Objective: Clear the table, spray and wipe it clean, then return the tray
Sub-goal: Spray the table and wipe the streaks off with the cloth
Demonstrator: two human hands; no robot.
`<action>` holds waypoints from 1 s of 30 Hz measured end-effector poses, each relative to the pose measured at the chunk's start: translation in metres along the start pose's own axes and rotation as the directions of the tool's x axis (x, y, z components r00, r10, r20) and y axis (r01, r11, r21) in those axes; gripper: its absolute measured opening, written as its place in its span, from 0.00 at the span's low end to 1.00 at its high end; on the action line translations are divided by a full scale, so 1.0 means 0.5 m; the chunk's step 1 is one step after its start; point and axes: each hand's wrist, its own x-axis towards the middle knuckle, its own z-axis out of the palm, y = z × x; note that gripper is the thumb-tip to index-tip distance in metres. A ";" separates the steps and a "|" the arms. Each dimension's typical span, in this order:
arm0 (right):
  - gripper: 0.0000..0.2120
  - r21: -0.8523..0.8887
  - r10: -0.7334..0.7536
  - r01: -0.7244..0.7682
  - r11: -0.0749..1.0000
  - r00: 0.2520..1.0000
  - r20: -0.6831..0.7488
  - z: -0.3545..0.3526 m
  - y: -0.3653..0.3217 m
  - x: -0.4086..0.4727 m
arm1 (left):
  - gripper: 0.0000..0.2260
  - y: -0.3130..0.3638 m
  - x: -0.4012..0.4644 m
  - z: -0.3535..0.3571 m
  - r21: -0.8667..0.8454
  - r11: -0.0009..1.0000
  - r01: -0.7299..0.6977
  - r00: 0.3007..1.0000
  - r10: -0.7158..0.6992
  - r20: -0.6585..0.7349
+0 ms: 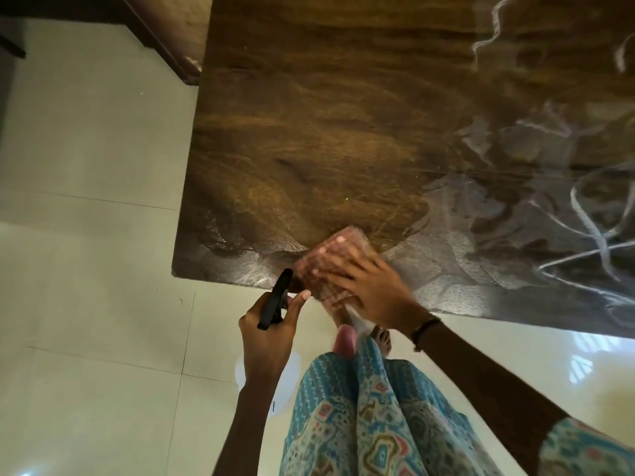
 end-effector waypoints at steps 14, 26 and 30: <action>0.29 0.017 0.041 -0.041 0.999 0.999 0.003 0.005 -0.033 -0.025 | 0.11 0.001 -0.038 0.056 0.007 1.000 0.002 0.999 -0.002 0.043; 0.29 0.115 0.413 -0.409 0.905 0.910 -0.014 -0.045 0.119 -0.001 | 0.11 0.025 -0.083 0.133 0.017 1.000 0.008 0.989 -0.010 0.151; 0.28 0.007 0.143 -0.143 0.990 0.989 -0.024 -0.032 0.101 -0.052 | 0.12 0.030 -0.105 0.159 0.079 0.995 -0.063 0.976 0.045 0.212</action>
